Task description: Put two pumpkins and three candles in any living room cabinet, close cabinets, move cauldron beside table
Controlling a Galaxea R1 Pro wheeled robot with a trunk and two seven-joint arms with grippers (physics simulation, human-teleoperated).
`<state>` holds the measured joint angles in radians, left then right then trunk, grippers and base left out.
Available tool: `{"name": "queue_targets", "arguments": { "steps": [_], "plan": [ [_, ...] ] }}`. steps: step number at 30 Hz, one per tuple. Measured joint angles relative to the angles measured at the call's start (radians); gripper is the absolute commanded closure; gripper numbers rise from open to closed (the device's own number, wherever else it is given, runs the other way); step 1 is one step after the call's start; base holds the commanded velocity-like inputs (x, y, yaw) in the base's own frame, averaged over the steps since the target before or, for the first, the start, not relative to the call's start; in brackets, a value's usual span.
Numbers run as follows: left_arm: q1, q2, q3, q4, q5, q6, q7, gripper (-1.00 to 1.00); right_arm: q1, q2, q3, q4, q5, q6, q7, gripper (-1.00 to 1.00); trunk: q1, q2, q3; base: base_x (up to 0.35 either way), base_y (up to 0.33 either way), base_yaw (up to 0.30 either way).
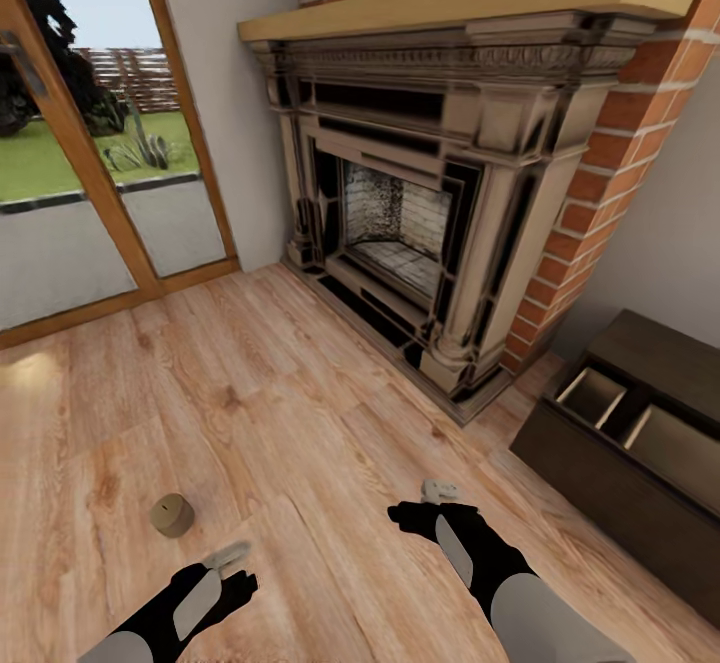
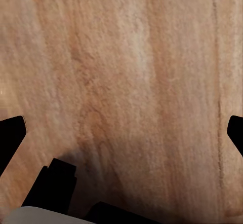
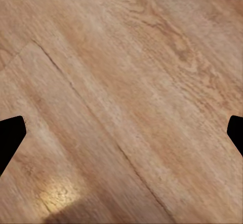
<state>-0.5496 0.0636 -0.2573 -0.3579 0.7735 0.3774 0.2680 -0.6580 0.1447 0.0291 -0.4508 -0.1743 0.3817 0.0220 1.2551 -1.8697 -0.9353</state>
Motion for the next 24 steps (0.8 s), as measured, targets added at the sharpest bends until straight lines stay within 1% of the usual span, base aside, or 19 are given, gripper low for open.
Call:
{"name": "queue_targets", "arguments": {
  "steps": [3,8,14,17,18,20,22,24],
  "plan": [
    [0.0,0.0,0.0,0.0,0.0,0.0,0.0,-1.0,0.0,0.0,0.0,0.0,0.0,-0.002,0.001,-1.0,0.0,0.0,0.0,0.14,0.0,0.27],
    [0.0,0.0,0.0,0.0,0.0,0.0,0.0,-1.0,0.0,0.0,0.0,0.0,0.0,-0.003,0.001,-1.0,-0.001,0.0,0.0,0.272,0.047,0.262],
    [0.0,0.0,0.0,0.0,0.0,0.0,0.001,-1.0,0.0,0.0,-0.001,0.001,0.0,-0.011,0.001,-1.0,-0.001,0.0,0.0,0.312,0.079,0.069],
    [0.0,0.0,0.0,0.0,0.0,-0.001,0.001,-1.0,0.003,0.0,0.0,0.015,0.001,-0.055,0.001,-1.0,-0.001,0.0,0.0,0.317,0.084,0.007],
    [0.0,0.0,0.0,0.0,0.0,-0.001,0.001,-1.0,0.004,0.0,0.001,0.027,0.004,-0.075,0.001,-1.0,-0.001,0.0,-0.001,0.0,0.0,0.0],
    [0.0,0.011,0.003,0.012,-0.012,-0.013,-0.01,-1.0,-0.003,0.001,0.011,0.016,0.012,-0.064,0.013,-1.0,0.0,0.0,-0.001,0.0,0.0,0.0],
    [0.0,0.023,0.004,0.016,-0.01,-0.024,-0.017,-1.0,-0.005,0.001,0.021,0.005,0.011,-0.053,0.024,-1.0,0.0,0.0,-0.001,0.0,0.0,0.0],
    [0.0,0.034,0.008,0.008,-0.003,-0.03,-0.008,-1.0,-0.01,0.0,0.011,0.005,0.007,-0.053,0.024,-1.0,0.0,0.0,-0.001,0.0,0.0,0.0]
  ]
}}
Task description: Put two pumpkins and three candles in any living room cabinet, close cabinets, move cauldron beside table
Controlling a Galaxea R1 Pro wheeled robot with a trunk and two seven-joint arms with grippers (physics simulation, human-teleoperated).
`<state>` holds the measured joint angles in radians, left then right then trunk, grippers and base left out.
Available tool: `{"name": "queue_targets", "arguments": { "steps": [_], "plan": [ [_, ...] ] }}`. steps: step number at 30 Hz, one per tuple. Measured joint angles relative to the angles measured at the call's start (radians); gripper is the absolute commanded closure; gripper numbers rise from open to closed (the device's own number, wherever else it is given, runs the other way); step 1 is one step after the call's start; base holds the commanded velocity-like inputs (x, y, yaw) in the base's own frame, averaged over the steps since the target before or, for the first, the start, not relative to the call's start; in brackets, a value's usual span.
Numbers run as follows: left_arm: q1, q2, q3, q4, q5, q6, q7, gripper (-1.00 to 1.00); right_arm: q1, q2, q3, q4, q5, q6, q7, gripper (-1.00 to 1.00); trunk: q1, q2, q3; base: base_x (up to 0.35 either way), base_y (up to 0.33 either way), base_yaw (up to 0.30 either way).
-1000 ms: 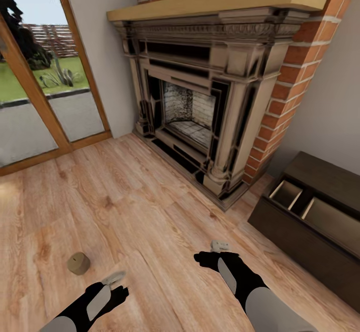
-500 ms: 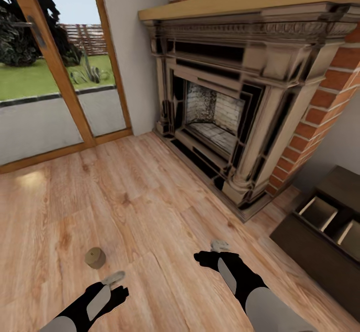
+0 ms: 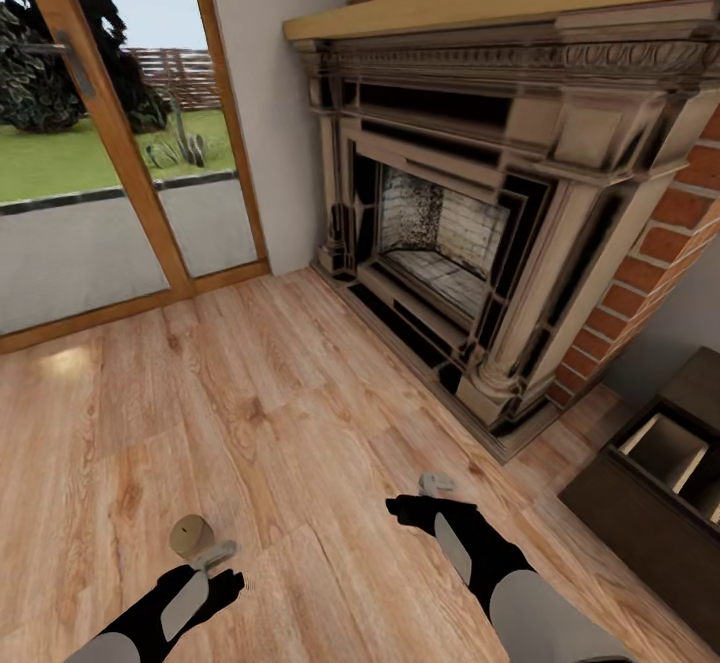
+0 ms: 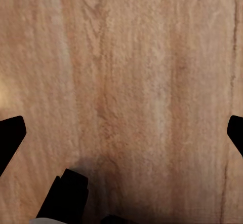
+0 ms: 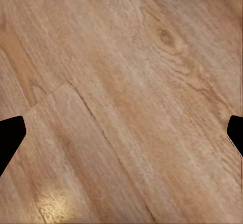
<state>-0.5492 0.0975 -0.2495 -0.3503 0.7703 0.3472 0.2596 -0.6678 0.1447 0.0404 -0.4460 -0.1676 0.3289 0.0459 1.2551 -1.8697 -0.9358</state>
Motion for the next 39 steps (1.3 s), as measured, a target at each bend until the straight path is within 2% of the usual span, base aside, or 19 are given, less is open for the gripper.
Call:
{"name": "queue_targets", "arguments": {
  "steps": [5,15,21,22,28,31,33,37,39],
  "plan": [
    [0.0,0.025,0.002,-0.007,0.01,-0.002,0.008,-1.0,-0.002,-0.003,-0.007,0.028,0.001,-0.028,0.016,-1.0,0.011,-0.021,-0.009,0.0,0.0,0.0],
    [0.0,0.026,0.002,-0.007,0.012,-0.002,0.007,-1.0,-0.002,-0.002,-0.007,0.049,-0.003,-0.047,0.047,-1.0,0.05,-0.091,-0.041,0.0,0.0,0.0],
    [0.0,0.026,0.002,-0.007,0.012,-0.002,0.007,-1.0,-0.002,-0.003,-0.007,0.029,0.0,-0.018,0.069,-1.0,0.073,-0.133,-0.059,0.0,0.0,0.0],
    [0.0,0.026,0.002,-0.007,0.012,-0.002,0.007,-1.0,-0.002,-0.003,-0.007,0.025,0.0,0.017,0.089,-1.0,0.077,-0.14,-0.063,0.0,0.0,0.0],
    [0.0,0.026,0.002,-0.007,0.011,-0.002,0.007,-1.0,-0.002,-0.003,-0.006,0.019,0.0,0.024,0.142,-1.0,0.1,-0.182,-0.081,0.0,0.0,0.0],
    [0.0,0.026,0.002,-0.007,0.009,-0.002,0.007,-1.0,-0.002,-0.003,-0.006,0.014,0.0,0.031,0.2,-1.0,0.111,-0.203,-0.091,0.0,0.0,0.0],
    [0.0,0.027,0.002,-0.007,0.008,-0.002,0.007,-1.0,-0.002,-0.003,-0.006,-0.009,0.002,0.061,0.265,-1.0,0.119,-0.217,-0.097,0.0,0.0,0.0],
    [0.0,0.028,0.002,-0.007,0.006,-0.002,0.007,-1.0,-0.002,-0.003,-0.004,-0.147,0.003,0.159,0.413,-1.0,0.134,-0.245,-0.11,0.0,0.0,0.0],
    [0.0,0.031,0.002,-0.007,0.006,-0.002,0.007,-1.0,0.0,-0.003,-0.003,-0.208,0.003,0.191,0.451,-1.0,0.138,-0.252,-0.113,0.0,0.0,0.0]
  ]
}}
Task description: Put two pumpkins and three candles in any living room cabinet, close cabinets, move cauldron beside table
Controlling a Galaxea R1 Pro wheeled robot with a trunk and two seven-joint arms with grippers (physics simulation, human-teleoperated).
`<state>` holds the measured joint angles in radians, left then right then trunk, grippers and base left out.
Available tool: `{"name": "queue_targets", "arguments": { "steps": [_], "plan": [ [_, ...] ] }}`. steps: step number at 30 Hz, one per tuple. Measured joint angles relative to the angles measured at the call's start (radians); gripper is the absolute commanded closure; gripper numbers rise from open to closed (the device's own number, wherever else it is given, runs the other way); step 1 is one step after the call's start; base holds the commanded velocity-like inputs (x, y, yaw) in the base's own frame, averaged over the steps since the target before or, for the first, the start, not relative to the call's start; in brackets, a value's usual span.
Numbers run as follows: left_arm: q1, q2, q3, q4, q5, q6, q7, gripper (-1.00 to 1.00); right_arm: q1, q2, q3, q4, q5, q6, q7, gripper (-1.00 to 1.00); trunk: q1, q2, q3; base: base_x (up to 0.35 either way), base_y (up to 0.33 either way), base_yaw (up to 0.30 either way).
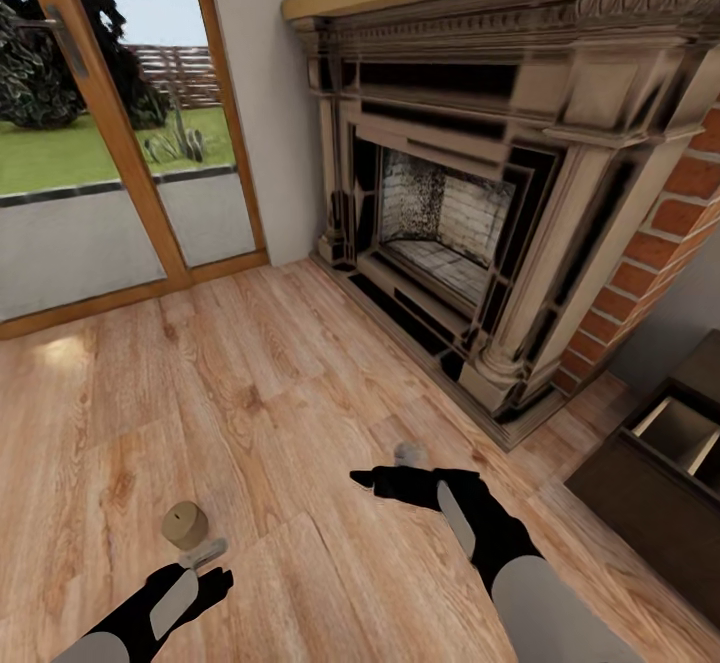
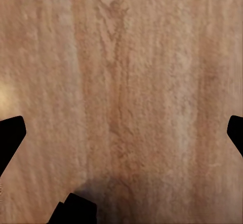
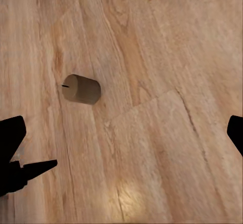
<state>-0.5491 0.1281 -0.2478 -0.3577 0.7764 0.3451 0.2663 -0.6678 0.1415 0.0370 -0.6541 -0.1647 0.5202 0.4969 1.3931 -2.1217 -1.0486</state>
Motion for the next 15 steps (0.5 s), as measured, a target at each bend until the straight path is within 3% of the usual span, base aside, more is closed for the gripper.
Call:
{"name": "queue_targets", "arguments": {
  "steps": [3,8,15],
  "plan": [
    [0.0,0.005,0.0,0.0,0.001,0.0,0.0,-1.0,0.002,0.0,0.0,-0.066,0.001,0.036,0.032,-1.0,0.0,0.0,0.0,0.0,0.0,0.0],
    [0.0,0.007,0.0,0.0,0.001,-0.001,0.0,-1.0,0.002,0.0,-0.001,-0.084,-0.002,0.047,0.042,-1.0,0.0,0.0,0.0,0.013,0.006,0.0],
    [0.0,0.006,0.0,0.001,-0.001,-0.005,0.0,-1.0,0.002,0.001,0.001,-0.087,0.0,0.049,0.043,-1.0,0.0,0.0,0.0,0.21,0.147,0.091]
  ]
}}
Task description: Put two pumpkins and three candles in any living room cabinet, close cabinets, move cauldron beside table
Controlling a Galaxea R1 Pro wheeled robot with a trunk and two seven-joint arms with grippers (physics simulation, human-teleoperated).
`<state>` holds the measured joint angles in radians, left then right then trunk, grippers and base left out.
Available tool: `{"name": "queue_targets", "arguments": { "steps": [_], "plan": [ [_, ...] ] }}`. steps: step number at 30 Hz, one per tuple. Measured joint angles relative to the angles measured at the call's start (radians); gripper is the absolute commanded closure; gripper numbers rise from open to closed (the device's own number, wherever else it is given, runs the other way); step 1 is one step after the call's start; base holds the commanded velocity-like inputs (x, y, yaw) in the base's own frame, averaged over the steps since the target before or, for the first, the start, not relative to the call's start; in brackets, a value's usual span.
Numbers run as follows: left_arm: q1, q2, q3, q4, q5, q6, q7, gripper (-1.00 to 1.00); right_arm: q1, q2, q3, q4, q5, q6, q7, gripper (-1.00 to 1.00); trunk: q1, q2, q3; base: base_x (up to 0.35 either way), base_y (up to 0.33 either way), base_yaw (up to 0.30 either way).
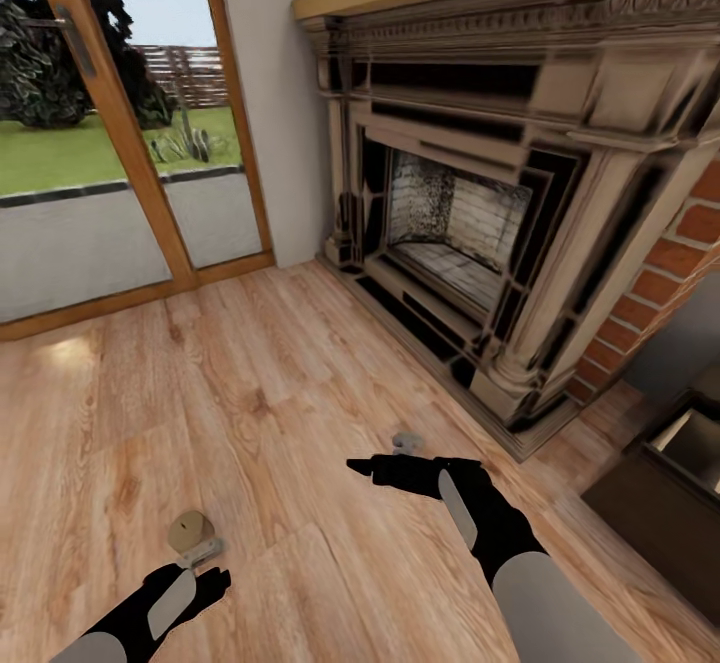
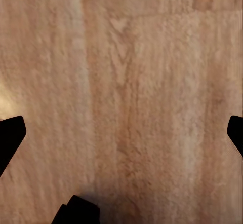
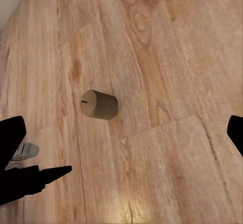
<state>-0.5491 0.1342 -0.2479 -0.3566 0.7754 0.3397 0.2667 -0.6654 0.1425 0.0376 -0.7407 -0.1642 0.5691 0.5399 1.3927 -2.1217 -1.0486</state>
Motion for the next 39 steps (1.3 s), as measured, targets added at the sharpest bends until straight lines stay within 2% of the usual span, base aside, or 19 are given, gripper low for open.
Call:
{"name": "queue_targets", "arguments": {
  "steps": [24,30,39],
  "plan": [
    [0.0,0.0,-0.002,0.0,-0.001,0.0,0.0,-1.0,0.0,0.003,0.0,-0.001,0.003,0.002,0.0,-1.0,0.0,0.0,0.0,0.279,0.11,0.271],
    [0.0,-0.003,-0.01,0.0,-0.002,-0.001,-0.001,-1.0,0.0,0.003,0.0,0.0,0.003,0.003,0.0,-1.0,0.0,0.0,0.0,0.301,-0.098,0.254],
    [0.0,-0.003,-0.012,0.0,-0.002,-0.001,0.0,-1.0,0.0,0.001,0.0,-0.002,0.002,0.003,0.002,-1.0,0.0,0.0,0.0,0.285,-0.117,0.033]
  ]
}}
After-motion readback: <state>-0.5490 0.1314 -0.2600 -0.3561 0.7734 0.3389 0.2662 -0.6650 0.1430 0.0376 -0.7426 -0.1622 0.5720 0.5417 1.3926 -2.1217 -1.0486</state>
